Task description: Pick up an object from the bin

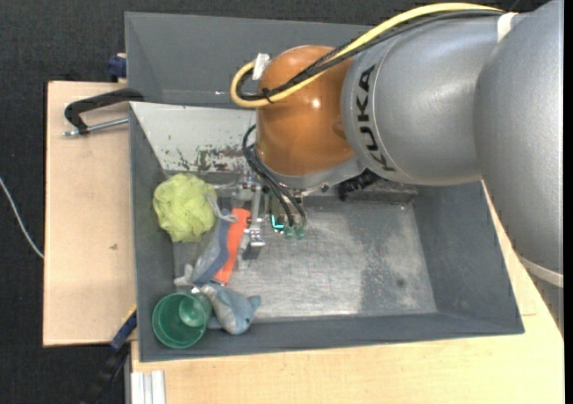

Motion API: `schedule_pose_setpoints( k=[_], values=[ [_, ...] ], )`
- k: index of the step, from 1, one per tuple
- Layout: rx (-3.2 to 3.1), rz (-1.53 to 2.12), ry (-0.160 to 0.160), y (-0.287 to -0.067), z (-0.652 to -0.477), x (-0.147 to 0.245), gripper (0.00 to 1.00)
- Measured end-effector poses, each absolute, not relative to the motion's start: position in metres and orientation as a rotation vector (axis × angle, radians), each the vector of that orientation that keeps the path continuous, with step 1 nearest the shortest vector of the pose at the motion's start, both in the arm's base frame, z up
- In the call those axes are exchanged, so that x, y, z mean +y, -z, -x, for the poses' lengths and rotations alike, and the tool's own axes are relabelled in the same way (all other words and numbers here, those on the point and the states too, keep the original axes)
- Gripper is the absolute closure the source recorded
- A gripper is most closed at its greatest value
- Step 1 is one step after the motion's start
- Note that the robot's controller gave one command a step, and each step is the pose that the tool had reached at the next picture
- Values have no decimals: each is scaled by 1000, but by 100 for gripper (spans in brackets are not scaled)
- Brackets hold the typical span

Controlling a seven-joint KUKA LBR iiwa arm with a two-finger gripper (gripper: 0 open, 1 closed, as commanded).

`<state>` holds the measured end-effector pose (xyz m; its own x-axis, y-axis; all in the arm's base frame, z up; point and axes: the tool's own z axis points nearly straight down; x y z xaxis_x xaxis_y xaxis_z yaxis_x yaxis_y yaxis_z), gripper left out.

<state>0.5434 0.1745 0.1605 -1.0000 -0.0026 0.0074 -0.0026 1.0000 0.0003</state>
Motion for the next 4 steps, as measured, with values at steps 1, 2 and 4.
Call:
schedule_pose_setpoints(
  k=[1, 2, 4],
  values=[
    [-3138, -3, 1, -163, -544, 174, 0],
    [-3141, -137, 1, -162, -539, 175, 0],
    [-3048, -760, -2, -81, -551, 198, 0]
  ],
)
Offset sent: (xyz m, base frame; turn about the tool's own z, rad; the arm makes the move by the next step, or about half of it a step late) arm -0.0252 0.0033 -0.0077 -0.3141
